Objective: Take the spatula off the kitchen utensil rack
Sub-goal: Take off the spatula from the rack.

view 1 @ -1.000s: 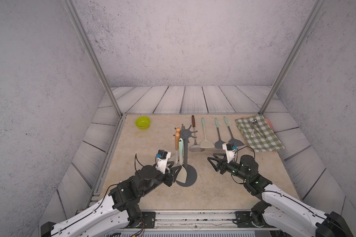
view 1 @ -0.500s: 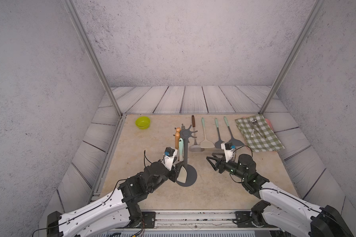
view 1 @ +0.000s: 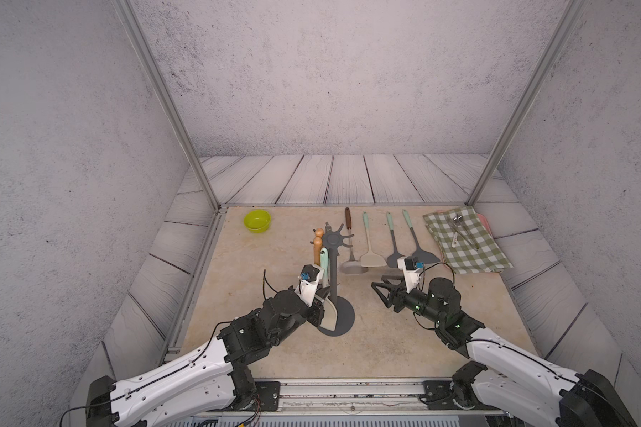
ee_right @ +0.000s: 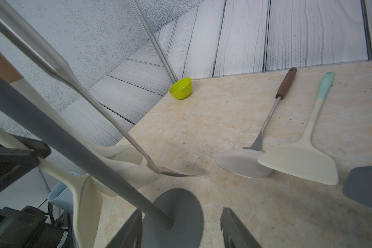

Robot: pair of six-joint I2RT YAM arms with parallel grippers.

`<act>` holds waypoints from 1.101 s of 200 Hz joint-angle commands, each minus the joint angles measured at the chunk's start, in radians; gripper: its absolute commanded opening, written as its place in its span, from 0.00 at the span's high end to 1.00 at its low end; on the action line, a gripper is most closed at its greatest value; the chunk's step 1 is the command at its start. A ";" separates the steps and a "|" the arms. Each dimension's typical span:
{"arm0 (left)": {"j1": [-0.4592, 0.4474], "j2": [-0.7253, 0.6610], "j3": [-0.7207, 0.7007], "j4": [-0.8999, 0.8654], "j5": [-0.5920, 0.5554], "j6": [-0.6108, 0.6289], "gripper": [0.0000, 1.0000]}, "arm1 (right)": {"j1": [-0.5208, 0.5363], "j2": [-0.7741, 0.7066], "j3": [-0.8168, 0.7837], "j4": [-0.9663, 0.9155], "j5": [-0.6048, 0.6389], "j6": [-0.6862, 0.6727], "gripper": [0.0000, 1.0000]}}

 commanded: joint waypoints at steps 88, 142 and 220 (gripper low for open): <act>-0.015 -0.109 0.097 -0.160 0.042 -0.060 1.00 | 0.007 0.000 0.017 0.000 -0.012 0.000 0.40; -0.018 -0.157 0.150 -0.240 0.082 -0.061 1.00 | 0.010 0.007 0.019 0.000 -0.009 -0.004 0.40; -0.017 -0.227 0.206 -0.371 0.094 -0.071 1.00 | 0.017 0.016 0.019 0.000 -0.006 -0.009 0.40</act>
